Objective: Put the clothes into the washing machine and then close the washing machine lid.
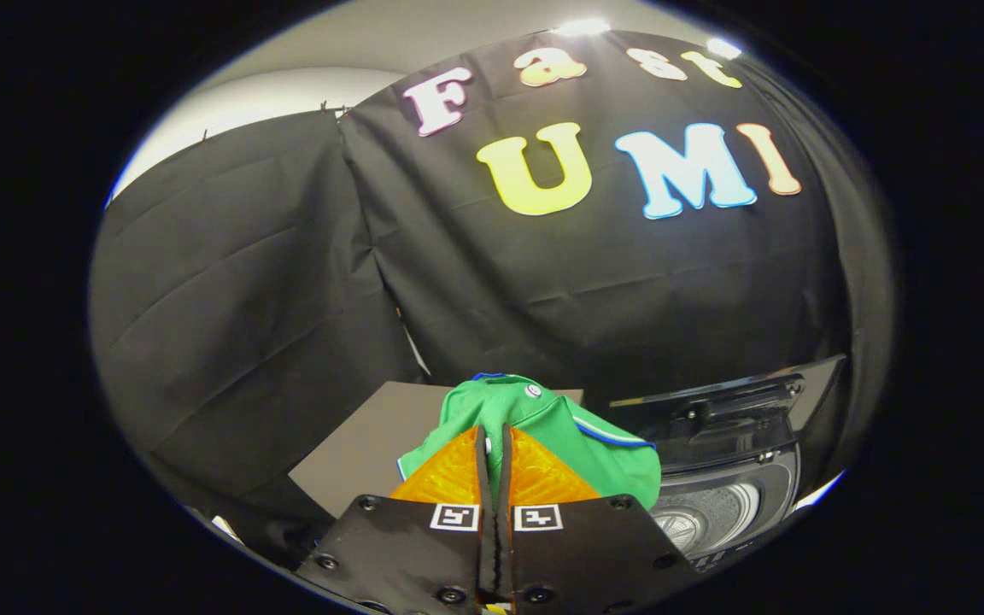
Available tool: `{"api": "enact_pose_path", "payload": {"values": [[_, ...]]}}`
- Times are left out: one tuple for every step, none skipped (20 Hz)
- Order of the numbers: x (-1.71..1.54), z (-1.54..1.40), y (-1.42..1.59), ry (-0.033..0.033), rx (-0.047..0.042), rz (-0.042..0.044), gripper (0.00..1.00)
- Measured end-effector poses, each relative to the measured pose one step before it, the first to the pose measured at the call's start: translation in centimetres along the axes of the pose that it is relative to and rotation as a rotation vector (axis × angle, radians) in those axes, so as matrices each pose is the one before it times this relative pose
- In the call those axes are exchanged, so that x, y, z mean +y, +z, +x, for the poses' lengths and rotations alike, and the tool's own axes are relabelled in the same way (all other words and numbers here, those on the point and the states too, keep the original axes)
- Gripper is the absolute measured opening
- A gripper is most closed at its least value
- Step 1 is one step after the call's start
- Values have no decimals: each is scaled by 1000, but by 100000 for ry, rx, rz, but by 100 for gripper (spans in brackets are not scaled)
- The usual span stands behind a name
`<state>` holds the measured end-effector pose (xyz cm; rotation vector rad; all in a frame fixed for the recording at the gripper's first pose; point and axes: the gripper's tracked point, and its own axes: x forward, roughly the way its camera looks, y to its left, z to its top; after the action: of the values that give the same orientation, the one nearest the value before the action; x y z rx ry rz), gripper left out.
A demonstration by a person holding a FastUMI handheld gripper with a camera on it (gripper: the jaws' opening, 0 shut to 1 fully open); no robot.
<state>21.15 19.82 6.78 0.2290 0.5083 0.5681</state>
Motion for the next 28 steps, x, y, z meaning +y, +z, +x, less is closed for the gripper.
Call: {"api": "enact_pose_path", "payload": {"values": [[-1031,-449,115,-1852,-972,614,1],[-995,-406,66,-1567,-325,332,1],[-888,-338,-233,-1553,-130,331,1],[-995,-287,-129,-1687,-205,332,1],[-983,-513,-193,-1644,87,239,1],[-882,-223,-92,-1408,-208,492,1],[-864,-268,-43,-1531,-224,973,1],[-872,-183,-126,-1241,-2,873,1],[-893,-249,32,-1501,-317,803,1],[-899,-280,-110,-1598,-247,566,1],[-853,-253,-22,-1317,122,244,1],[-839,-220,-183,-1435,24,196,1],[-783,-264,-241,-1156,534,-30,1],[-763,-221,-229,-1240,218,73,1],[-654,-49,-241,-1055,414,69,1],[-646,10,-302,-995,356,86,1],[-575,91,-195,-905,405,196,1],[-541,-35,-400,-817,496,336,1],[-499,64,-320,-591,716,518,1],[-502,66,-435,-721,596,471,1],[-575,246,-333,-933,680,261,1],[-595,176,-449,-846,783,260,1],[-475,186,-438,-619,861,526,1],[-495,262,-509,-656,927,270,1],[-611,367,-421,-1261,681,-93,1],[-650,404,-626,-1290,808,-328,1],[-536,384,-553,-1019,876,-392,1],[-510,504,-652,-858,1099,5,1]]}}
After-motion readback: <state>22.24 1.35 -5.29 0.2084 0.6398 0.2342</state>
